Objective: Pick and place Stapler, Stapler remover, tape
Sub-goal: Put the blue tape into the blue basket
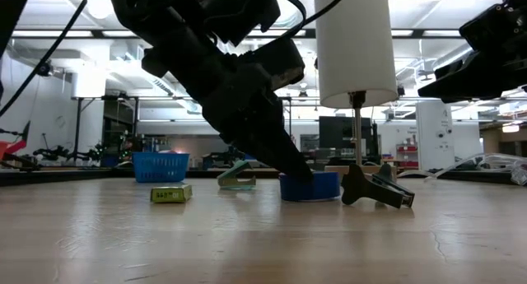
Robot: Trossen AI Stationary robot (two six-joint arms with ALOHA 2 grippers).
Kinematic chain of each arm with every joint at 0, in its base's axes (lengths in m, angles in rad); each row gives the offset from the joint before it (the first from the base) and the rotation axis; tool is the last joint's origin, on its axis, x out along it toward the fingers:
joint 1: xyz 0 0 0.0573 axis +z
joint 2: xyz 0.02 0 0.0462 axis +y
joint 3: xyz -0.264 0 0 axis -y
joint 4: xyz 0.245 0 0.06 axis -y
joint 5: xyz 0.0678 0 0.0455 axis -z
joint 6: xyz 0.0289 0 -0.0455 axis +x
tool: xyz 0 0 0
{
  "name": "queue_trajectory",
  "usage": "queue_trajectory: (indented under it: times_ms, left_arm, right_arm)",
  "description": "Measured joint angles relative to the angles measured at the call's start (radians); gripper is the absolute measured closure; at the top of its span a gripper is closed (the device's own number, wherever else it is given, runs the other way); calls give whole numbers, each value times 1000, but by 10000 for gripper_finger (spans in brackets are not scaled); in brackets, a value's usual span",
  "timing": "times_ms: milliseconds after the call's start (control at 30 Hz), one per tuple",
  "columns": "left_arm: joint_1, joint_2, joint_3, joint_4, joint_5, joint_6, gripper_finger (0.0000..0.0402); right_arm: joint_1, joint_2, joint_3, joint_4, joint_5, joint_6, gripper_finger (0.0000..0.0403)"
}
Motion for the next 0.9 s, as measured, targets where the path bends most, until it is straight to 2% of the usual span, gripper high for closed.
queue_trajectory:
  times_ms: [400, 733, 900]
  left_arm:
    - [1, -1, 0, -7, 0, -2, 365]
    - [-3, -60, -6, -79, 9, -2, 352]
    - [-3, -104, -6, -161, -61, 0, 368]
  right_arm:
    - [0, 0, 0, 0, 0, 0, 394]
    - [0, 0, 0, 0, 0, 0, 394]
    - [0, -1, 0, -1, 0, 0, 394]
